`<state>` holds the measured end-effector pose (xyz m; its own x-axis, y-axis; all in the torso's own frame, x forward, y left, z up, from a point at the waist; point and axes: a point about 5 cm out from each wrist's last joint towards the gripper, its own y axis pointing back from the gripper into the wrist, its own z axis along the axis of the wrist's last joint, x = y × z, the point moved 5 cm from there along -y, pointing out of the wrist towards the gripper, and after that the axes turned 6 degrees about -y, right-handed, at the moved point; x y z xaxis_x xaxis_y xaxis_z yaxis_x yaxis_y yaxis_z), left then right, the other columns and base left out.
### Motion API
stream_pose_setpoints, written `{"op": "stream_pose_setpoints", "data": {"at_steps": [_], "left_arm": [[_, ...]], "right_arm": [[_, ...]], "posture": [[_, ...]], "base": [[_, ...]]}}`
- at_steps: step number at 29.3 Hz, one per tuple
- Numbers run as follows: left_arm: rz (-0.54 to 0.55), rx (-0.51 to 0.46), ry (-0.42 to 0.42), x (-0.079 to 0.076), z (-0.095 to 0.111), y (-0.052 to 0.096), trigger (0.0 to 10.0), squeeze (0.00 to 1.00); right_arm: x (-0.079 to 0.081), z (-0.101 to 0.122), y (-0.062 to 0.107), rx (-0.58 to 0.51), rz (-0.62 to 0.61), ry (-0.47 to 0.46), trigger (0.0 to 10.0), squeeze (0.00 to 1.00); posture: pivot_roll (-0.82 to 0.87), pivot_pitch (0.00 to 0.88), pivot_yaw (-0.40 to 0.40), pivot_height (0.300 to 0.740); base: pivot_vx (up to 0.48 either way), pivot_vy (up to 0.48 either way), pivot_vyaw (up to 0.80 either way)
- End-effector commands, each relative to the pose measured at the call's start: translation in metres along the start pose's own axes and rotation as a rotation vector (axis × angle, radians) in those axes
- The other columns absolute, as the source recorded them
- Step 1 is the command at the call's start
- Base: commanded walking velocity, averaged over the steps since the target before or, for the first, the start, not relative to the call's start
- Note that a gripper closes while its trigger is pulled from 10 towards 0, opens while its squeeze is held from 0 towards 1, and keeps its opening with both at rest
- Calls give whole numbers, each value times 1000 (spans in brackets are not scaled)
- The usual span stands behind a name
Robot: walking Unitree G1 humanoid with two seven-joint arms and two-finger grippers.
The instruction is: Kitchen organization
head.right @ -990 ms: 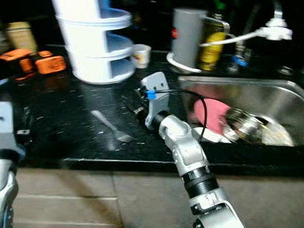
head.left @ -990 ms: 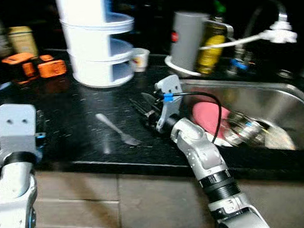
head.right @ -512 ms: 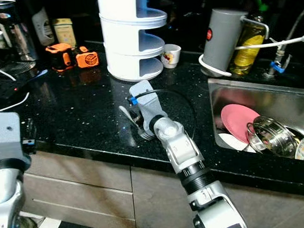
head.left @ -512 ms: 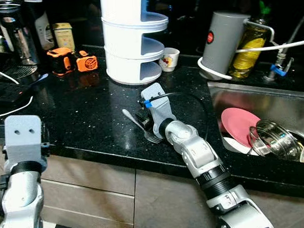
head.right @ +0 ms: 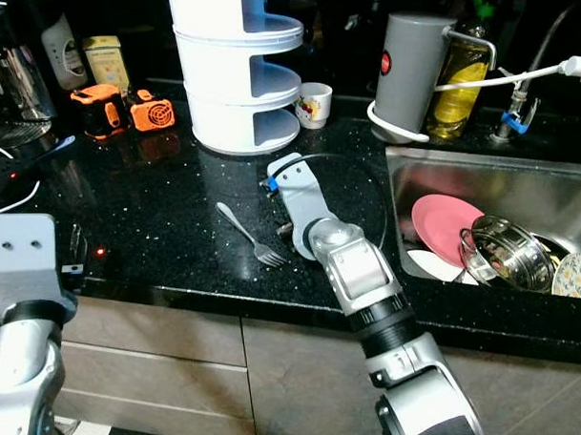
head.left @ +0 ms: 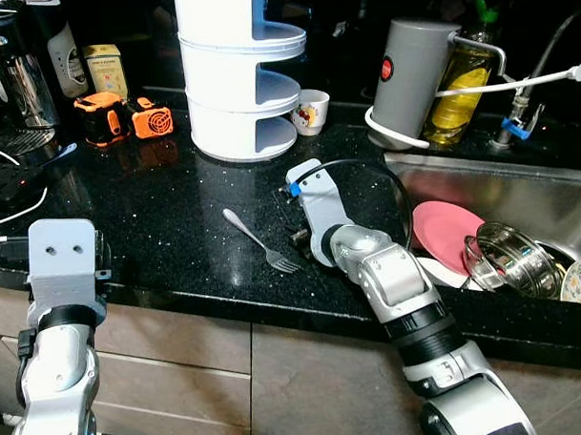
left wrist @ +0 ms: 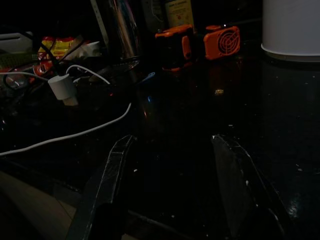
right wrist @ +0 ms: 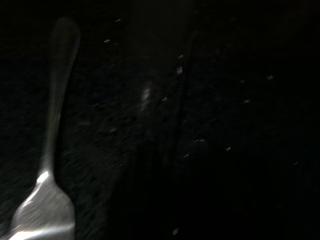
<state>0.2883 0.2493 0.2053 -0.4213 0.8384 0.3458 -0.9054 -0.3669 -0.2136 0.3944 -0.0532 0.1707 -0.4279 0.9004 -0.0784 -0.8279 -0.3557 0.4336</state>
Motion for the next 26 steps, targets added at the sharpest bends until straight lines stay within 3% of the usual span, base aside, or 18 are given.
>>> {"op": "stream_pose_setpoints", "data": {"at_steps": [1, 8, 13, 16, 19, 26], "left_arm": [[-1, -8, 2, -4, 2, 1, 10000, 0], [0, -15, 10, -5, 4, 0, 10000, 0], [2, -18, 15, -6, 5, 0, 10000, 0], [2, -21, 18, -6, 6, -1, 10000, 0], [1, -29, 25, -7, 8, -1, 10000, 0], [-10, -41, 35, -10, 11, -3, 10000, 0]], "right_arm": [[3, -37, -2, 155, 24, -35, 0, 0], [4, -53, 4, 237, 54, -55, 0, 0], [2, -44, 6, 209, 54, -110, 0, 0], [1, -27, 4, 127, 55, -183, 0, 0], [-6, 26, 10, -174, 97, -385, 0, 0], [-18, 60, 29, -390, 160, -554, 0, 0]], "posture": [[46, 0, -103, 740], [35, 0, -107, 740], [33, 0, -109, 740], [34, 0, -110, 740], [35, 0, -108, 740], [29, 0, -99, 740]], "base": [[0, 0, 0], [0, 0, 0], [0, 0, 0], [0, 0, 0], [0, 0, 0], [0, 0, 0]]}}
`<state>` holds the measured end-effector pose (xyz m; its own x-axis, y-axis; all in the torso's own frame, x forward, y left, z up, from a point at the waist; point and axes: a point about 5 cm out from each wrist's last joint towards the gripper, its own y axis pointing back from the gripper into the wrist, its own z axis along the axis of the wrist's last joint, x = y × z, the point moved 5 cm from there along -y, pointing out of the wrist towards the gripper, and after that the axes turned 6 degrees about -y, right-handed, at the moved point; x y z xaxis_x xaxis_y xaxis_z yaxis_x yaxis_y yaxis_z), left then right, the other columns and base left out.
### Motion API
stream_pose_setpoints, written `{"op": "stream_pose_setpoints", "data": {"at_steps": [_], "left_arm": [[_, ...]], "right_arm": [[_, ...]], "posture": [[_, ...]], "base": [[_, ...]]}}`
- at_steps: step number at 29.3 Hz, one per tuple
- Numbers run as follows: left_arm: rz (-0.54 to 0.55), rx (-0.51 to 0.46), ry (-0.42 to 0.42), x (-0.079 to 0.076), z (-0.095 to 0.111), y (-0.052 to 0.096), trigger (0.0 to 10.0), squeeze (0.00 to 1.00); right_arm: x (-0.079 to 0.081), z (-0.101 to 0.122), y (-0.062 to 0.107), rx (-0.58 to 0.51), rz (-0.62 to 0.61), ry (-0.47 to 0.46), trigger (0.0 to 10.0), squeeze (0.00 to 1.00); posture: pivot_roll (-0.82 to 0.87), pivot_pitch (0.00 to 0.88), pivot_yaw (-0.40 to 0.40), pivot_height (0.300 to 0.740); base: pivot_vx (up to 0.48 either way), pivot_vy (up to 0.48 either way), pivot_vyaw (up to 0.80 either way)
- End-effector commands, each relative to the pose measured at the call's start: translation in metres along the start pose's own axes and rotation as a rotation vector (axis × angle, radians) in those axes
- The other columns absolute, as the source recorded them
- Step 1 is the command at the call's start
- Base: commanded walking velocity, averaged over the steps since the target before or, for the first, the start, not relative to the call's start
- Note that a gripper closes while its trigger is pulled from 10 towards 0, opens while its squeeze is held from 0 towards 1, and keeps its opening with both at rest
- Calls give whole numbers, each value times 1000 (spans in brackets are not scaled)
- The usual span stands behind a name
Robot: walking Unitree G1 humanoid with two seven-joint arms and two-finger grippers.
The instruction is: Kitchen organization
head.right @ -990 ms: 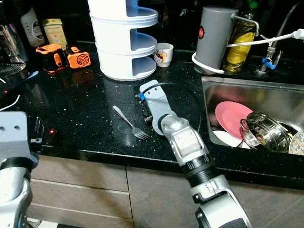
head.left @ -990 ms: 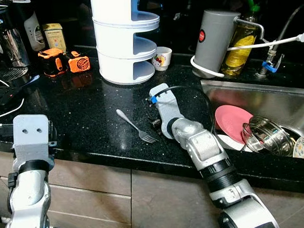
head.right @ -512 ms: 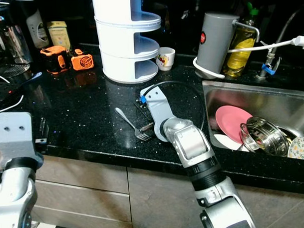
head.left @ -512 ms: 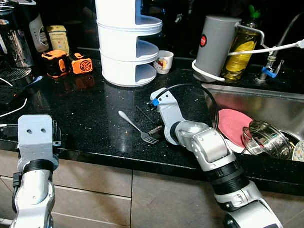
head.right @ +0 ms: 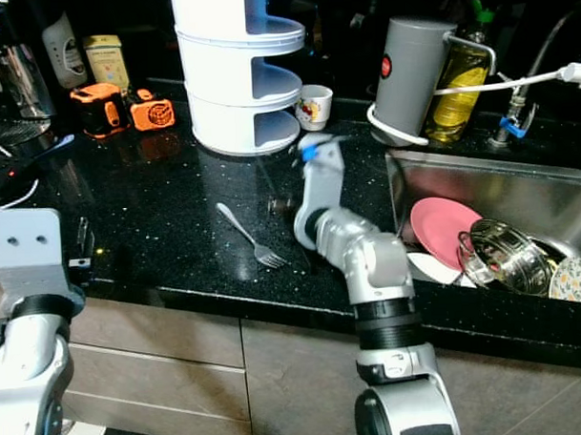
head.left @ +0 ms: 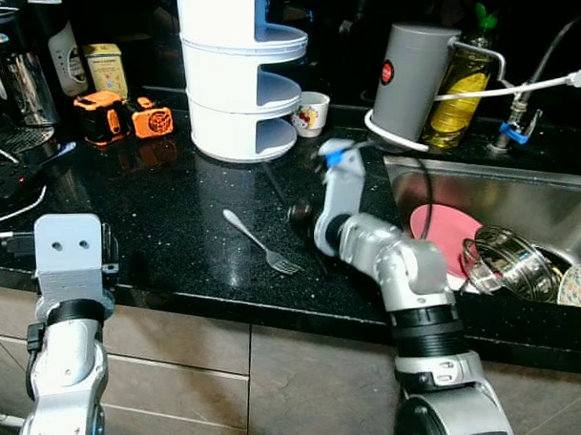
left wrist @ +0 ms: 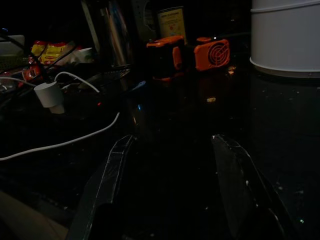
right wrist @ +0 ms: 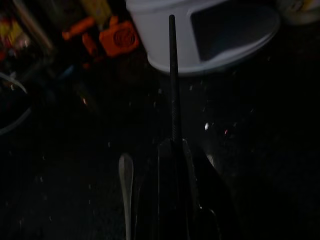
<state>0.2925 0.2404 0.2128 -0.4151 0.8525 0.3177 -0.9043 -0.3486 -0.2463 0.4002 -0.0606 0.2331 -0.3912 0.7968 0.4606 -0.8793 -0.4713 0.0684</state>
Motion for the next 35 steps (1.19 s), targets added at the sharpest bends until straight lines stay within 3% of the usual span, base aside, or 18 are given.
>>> {"op": "stream_pose_setpoints", "data": {"at_steps": [1, 6, 10, 14, 21, 26, 28, 29, 30, 31, 32, 33, 35], "left_arm": [[-5, -3, 4, -3, 0, -1, 10000, 0], [-17, -11, 13, -7, 2, -2, 10000, 0], [-35, -26, 29, -10, 6, -3, 10000, 0], [-149, -88, 39, -30, 19, -3, 10000, 0], [-188, -111, 34, -41, 25, 0, 10000, 0], [-195, -117, 27, -42, 26, 1, 10000, 0], [-195, -117, 27, -42, 26, 1, 10000, 0], [-195, -117, 27, -42, 26, 0, 10000, 0], [-195, -119, 26, -42, 26, 0, 10000, 0], [-195, -119, 26, -42, 26, 0, 10000, 0], [-196, -120, 25, -42, 26, 0, 10000, 0], [-196, -120, 25, -42, 26, 0, 10000, 0], [-198, -122, 25, -43, 27, 0, 10000, 0]], "right_arm": [[0, 6, 2, -29, 7, -16, 0, 0], [-8, 14, 9, -68, -12, 68, 0, 0], [-26, 21, 11, -115, -86, 54, 0, 0], [-50, 32, 15, -155, -200, 120, 0, 0], [-58, 41, 11, -167, -260, 268, 0, 0], [-50, 55, -3, -214, -310, 486, 0, 0], [-50, 55, -3, -214, -310, 486, 0, 0], [-46, 56, -6, -227, -312, 527, 4196, 0], [-40, 51, -14, -218, -315, 612, 10000, 0], [-40, 51, -14, -218, -315, 612, 10000, 0], [-38, 41, -21, -189, -323, 699, 10000, 0], [-38, 41, -21, -189, -323, 699, 10000, 0], [-41, 22, -31, -114, -354, 830, 10000, 0]], "posture": [[29, 0, -99, 740], [29, 0, -97, 740], [25, 0, -94, 740], [30, 0, -93, 740], [38, 0, -93, 740], [45, 0, -93, 740], [45, 0, -93, 740], [45, 0, -93, 740], [46, 0, -91, 740], [46, 0, -91, 740], [46, 0, -90, 740], [46, 0, -90, 740], [50, 0, -93, 740]], "base": [[0, 0, 0], [0, 0, 0], [0, 0, -675], [0, 0, -681], [0, 0, -691], [0, 0, -693], [0, 0, -688], [0, 0, 0], [0, 0, 0], [0, 0, 0], [0, 0, 0], [0, 0, 0], [0, 0, 0]]}}
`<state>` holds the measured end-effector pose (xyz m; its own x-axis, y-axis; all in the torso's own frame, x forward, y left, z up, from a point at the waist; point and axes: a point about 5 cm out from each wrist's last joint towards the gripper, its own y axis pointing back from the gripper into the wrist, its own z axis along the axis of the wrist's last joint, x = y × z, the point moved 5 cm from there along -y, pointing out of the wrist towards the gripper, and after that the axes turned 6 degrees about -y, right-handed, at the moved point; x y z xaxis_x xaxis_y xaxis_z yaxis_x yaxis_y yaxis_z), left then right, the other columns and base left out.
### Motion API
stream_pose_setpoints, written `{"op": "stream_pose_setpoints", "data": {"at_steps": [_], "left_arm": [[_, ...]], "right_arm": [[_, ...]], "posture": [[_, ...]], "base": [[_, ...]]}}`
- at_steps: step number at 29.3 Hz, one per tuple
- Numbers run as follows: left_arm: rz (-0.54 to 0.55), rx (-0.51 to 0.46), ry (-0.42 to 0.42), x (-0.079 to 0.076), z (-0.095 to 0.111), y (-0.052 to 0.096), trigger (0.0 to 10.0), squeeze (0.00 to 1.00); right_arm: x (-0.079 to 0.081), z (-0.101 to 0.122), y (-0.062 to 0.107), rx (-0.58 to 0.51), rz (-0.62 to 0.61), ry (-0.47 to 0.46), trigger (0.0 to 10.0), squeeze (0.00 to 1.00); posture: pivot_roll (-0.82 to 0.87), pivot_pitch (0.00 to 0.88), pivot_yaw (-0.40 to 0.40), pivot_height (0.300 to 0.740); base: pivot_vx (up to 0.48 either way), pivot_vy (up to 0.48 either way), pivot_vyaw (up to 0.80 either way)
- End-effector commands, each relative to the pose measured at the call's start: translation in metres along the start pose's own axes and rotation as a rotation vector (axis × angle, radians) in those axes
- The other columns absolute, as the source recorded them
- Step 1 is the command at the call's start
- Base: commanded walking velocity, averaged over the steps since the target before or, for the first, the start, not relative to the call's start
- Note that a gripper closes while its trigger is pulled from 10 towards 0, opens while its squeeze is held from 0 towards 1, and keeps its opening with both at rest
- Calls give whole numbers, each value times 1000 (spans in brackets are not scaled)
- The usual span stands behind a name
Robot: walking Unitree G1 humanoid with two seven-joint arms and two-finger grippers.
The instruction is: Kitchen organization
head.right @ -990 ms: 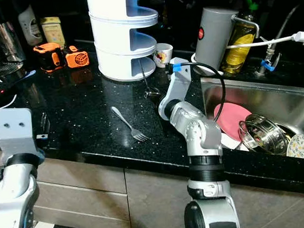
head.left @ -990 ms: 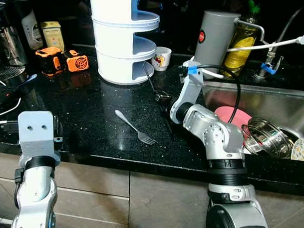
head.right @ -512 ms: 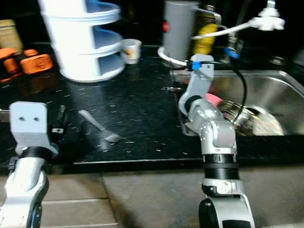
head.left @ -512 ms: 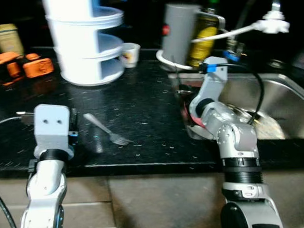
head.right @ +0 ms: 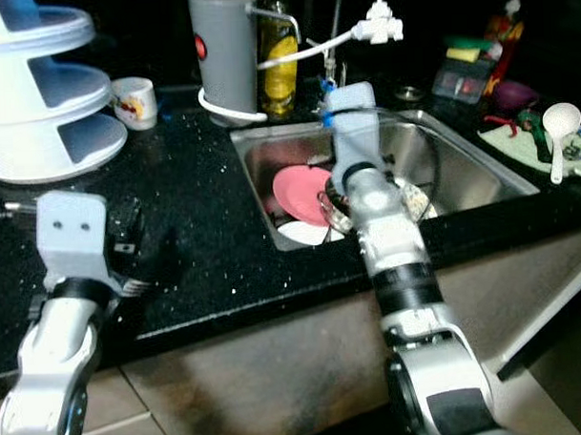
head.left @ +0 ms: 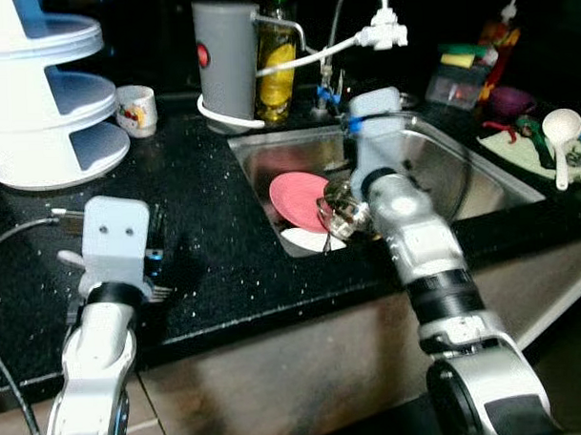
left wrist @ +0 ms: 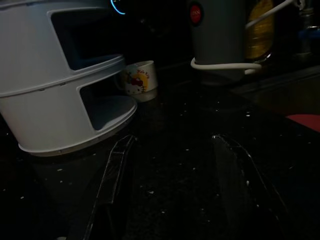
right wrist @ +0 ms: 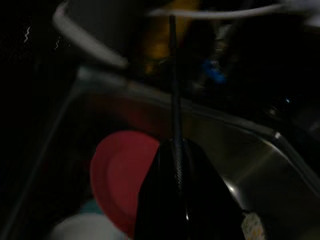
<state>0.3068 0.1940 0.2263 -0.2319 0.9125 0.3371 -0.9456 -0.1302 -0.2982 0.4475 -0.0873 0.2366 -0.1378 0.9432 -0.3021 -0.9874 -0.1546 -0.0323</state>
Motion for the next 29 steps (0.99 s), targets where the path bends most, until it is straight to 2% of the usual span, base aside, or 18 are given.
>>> {"op": "stream_pose_setpoints", "data": {"at_steps": [1, 2, 4, 7, 8, 9, 10, 16, 17, 19, 20, 21, 22, 23, 24, 25, 27, 29], "left_arm": [[-10, 6, -10, -2, -2, 0, 10000, 0], [-10, 6, -10, -2, -2, 0, 10000, 0], [-12, 7, -10, -3, -3, 1, 10000, 0], [-10, 9, -13, -2, -3, 2, 10000, 0], [-8, 10, -15, -1, -3, 2, 10000, 0], [-8, 10, -15, -1, -3, 2, 10000, 0], [-7, 11, -17, 0, -4, 2, 10000, 0], [-13, 12, -15, -3, -5, 2, 10000, 0], [-17, 10, -13, -5, -4, 2, 10000, 0], [-17, 9, -13, -5, -4, 2, 10000, 0], [-17, 9, -13, -5, -4, 2, 10000, 0], [-17, 9, -13, -5, -4, 2, 10000, 0], [-1, 10, -27, -1, -4, 2, 10000, 0], [-1, 10, -27, -1, -4, 2, 10000, 0], [30, 16, -49, 6, -5, 2, 10000, 0], [30, 16, -49, 6, -5, 2, 10000, 0], [132, 47, -108, 32, -12, 4, 10000, 0], [212, 75, -161, 56, -17, 8, 10000, 0]], "right_arm": [[6, -22, -3, 75, -30, 157, 10000, 0], [6, -22, -3, 75, -30, 157, 10000, 0], [8, -43, -4, 153, -54, 275, 10000, 0], [4, -44, -5, 144, -78, 247, 10000, 0], [2, -41, -6, 125, -94, 216, 10000, 639], [2, -41, -6, 125, -94, 216, 10000, 639], [-3, -35, -8, 96, -119, 183, 10000, 1000], [-17, -11, -11, -24, -205, 96, 10000, 1000], [-25, 1, -10, -85, -271, 58, 10000, 1000], [-14, 5, -11, -105, -191, 17, 10000, 1000], [-2, 10, -10, -133, -98, -31, 10000, 0], [-2, 10, -10, -133, -98, -31, 10000, 0], [37, 23, 0, -212, 197, -209, 10000, 0], [37, 23, 0, -212, 197, -209, 10000, 0], [55, 29, 9, -250, 323, -262, 10000, 0], [55, 29, 9, -250, 323, -262, 10000, 0], [83, 32, 30, -289, 510, -291, 10000, 0], [93, 28, 39, -292, 571, -306, 10000, 0]], "posture": [[55, 0, -96, 740], [55, 0, -96, 740], [59, 0, -98, 740], [66, 0, -100, 740], [65, 0, -99, 740], [65, 0, -99, 740], [63, 0, -97, 740], [59, 0, -93, 740], [59, 0, -92, 740], [60, 0, -91, 740], [60, 0, -91, 740], [60, 0, -91, 740], [60, 0, -92, 740], [60, 0, -92, 740], [63, 0, -93, 740], [63, 0, -93, 740], [64, 0, -94, 740], [71, 0, -98, 740]], "base": [[0, 0, 0], [0, 0, 0], [0, 0, 0], [0, 0, 0], [0, 0, 0], [0, 0, 0], [0, 0, 0], [0, 0, 0], [0, 0, 0], [0, 0, 0], [0, 0, 0], [0, 0, 0], [0, 0, 0], [0, 0, 0], [0, 0, 0], [0, 0, 0], [0, 0, 800], [0, 0, 800]]}}
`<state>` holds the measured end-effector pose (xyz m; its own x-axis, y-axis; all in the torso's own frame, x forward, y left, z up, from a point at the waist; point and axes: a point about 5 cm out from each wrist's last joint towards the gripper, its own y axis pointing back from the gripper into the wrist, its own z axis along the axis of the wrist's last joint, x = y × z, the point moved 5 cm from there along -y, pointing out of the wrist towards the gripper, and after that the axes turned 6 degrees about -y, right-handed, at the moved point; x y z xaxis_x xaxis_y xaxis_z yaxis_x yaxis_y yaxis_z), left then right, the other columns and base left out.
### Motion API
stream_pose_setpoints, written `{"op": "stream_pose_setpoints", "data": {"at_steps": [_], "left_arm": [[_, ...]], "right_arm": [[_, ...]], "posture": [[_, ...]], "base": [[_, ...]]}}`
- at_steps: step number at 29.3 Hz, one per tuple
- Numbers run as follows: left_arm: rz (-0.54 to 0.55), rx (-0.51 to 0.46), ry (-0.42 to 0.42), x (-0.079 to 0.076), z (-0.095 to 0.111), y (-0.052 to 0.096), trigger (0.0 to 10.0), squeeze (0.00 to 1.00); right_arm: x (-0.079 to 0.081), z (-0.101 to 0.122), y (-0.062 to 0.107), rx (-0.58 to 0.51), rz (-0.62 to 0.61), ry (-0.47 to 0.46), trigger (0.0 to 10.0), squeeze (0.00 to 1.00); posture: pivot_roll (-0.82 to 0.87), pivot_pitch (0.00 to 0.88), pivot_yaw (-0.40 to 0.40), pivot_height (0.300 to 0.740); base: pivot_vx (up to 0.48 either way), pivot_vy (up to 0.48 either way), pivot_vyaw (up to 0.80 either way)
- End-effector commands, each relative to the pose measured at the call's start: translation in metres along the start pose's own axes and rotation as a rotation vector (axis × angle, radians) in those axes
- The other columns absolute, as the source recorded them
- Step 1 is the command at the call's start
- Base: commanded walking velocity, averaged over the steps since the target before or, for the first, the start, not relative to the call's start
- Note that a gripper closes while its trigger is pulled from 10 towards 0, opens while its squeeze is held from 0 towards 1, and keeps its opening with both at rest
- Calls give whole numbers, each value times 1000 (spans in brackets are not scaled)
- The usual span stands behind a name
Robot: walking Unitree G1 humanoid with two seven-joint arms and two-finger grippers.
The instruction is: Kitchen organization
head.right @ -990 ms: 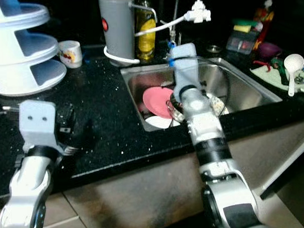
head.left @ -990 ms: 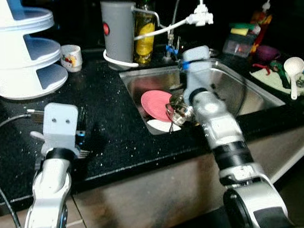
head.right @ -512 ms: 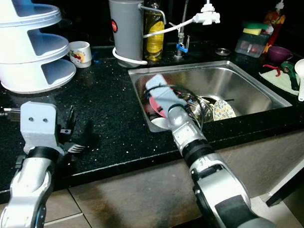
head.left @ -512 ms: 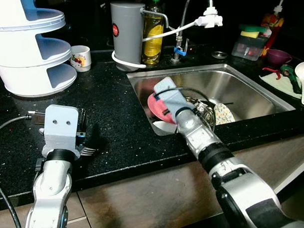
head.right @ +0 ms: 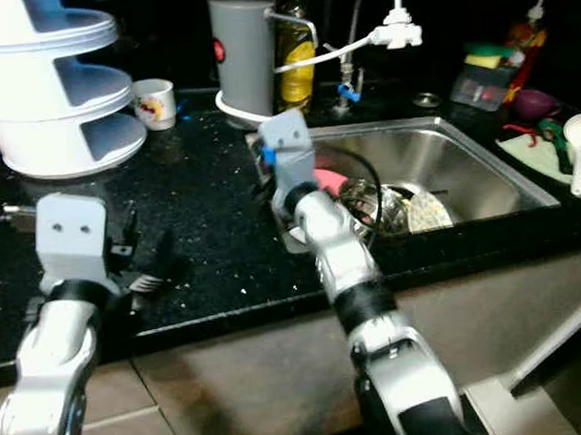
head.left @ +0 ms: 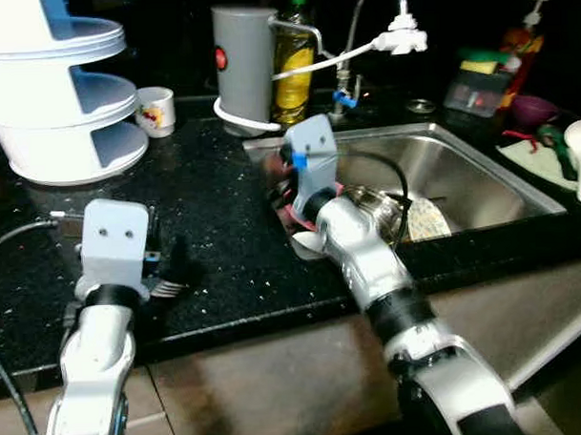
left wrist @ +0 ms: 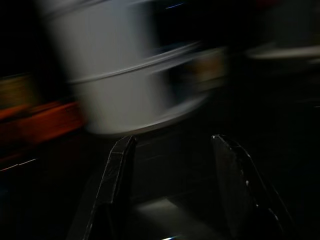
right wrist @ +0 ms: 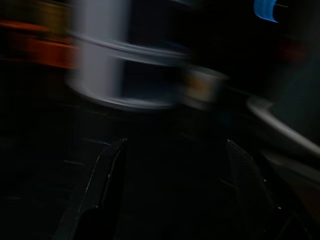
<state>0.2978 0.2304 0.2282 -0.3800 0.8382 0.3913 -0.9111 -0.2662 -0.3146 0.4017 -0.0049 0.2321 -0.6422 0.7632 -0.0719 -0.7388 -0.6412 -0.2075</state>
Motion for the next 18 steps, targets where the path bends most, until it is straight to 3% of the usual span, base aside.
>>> {"op": "stream_pose_setpoints", "data": {"at_steps": [1, 4, 8, 9, 10, 11, 14, 16, 18], "left_arm": [[98, 46, -73, 27, -12, 2, 10000, 0], [113, 53, -88, 33, -14, 3, 10000, 0], [224, 93, -158, 71, -24, 7, 10000, 0], [224, 93, -158, 71, -24, 7, 10000, 0], [249, 108, -174, 81, -28, 8, 10000, 0], [252, 120, -169, 82, -31, 10, 10000, 0], [252, 128, -165, 83, -33, 11, 10000, 0], [241, 143, -151, 79, -38, 13, 10000, 0], [212, 149, -126, 67, -40, 16, 10000, 0]], "right_arm": [[12, 2, 2, -10, 60, -21, 10000, 0], [12, 1, 3, -8, 65, -30, 10000, 0], [17, 1, 13, 3, 161, -41, 10000, 0], [17, 1, 13, 3, 161, -41, 10000, 0], [22, -1, 17, 32, 215, -35, 10000, 0], [23, -9, 19, 93, 226, -3, 10000, 0], [22, -14, 20, 135, 228, 21, 10000, 0], [15, -34, 27, 300, 213, 86, 10000, 0], [7, -38, 34, 399, 186, 37, 10000, 0]], "posture": [[72, 0, -99, 740], [73, 0, -100, 740], [77, 0, -104, 740], [77, 0, -104, 740], [76, 0, -106, 740], [76, 0, -106, 740], [76, 0, -106, 740], [81, 0, -108, 740], [79, 0, -110, 740]], "base": [[0, 0, 800], [0, 0, 800], [0, 0, 800], [0, 0, 800], [0, 0, 800], [0, 0, 800], [0, 0, 800], [0, 0, 0], [0, 0, 0]]}}
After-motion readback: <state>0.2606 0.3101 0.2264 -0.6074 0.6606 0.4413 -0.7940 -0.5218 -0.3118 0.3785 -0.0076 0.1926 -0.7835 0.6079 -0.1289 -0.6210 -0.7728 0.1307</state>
